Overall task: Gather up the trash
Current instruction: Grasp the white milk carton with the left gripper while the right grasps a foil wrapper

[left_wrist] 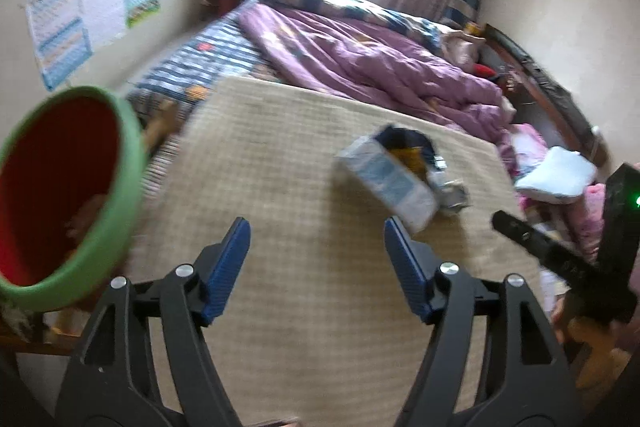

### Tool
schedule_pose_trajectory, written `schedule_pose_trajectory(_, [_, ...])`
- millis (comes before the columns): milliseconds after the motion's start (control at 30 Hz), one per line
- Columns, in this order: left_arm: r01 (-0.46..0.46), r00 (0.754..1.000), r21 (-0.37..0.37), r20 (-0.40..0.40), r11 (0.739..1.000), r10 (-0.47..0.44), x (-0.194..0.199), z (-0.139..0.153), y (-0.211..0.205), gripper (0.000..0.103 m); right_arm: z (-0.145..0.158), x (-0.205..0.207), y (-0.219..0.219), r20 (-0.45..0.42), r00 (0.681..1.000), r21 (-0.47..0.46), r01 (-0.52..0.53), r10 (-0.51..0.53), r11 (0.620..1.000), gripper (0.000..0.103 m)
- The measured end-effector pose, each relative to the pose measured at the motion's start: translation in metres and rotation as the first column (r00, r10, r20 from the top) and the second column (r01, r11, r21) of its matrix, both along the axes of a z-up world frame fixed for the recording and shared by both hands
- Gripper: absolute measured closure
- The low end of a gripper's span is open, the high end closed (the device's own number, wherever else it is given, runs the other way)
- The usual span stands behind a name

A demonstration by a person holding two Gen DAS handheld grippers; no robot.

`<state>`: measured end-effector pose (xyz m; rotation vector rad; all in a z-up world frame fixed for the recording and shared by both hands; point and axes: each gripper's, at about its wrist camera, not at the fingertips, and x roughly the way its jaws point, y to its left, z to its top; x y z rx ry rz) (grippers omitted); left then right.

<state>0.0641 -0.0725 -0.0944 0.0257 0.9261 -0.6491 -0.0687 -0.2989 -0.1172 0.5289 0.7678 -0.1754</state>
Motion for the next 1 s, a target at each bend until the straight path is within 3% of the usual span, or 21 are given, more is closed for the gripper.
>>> schedule_pose_trajectory(200, [-0.041,0.996,0.014,-0.081,0.999,0.042,0.031,-0.021,-0.067,0.032,-0.004,-0.003,-0.029,0.005,0.999,0.021,0.033,-0.033,0.999,0.05])
schedule_pose_trajectory(333, [-0.037,0.996,0.156,-0.071,0.987,0.049,0.05,-0.04,-0.112,0.03,-0.01,-0.007,-0.039,0.001,0.999,0.042,0.039,-0.04,0.998,0.05])
schedule_pose_trajectory(433, [-0.031,0.995,0.192,-0.083,0.981,0.048,0.055,-0.047,-0.128,0.027,-0.015,-0.01,-0.047,-0.005,0.999,0.058,0.049,-0.049,0.997,0.05])
schedule_pose_trajectory(633, [-0.023,0.996,0.266,-0.08,0.964,0.046,0.057,-0.06,-0.139,0.019,-0.018,-0.008,-0.054,-0.007,0.998,0.072,0.065,-0.065,0.995,0.05])
schedule_pose_trajectory(700, [-0.011,0.992,0.28,-0.121,0.96,0.047,0.059,-0.07,-0.137,0.016,-0.019,-0.005,-0.055,-0.011,0.998,0.073,0.063,-0.063,0.995,0.05])
schedule_pose_trajectory(767, [-0.028,0.987,0.238,-0.145,0.971,0.064,0.062,-0.072,-0.127,0.016,-0.019,-0.001,-0.053,-0.014,0.998,0.072,0.056,-0.055,0.996,0.05])
schedule_pose_trajectory(1000, [0.024,0.986,0.199,-0.164,0.98,0.009,0.051,-0.064,-0.093,0.035,-0.015,0.014,-0.045,-0.016,1.0,0.054,0.007,-0.006,0.998,0.05])
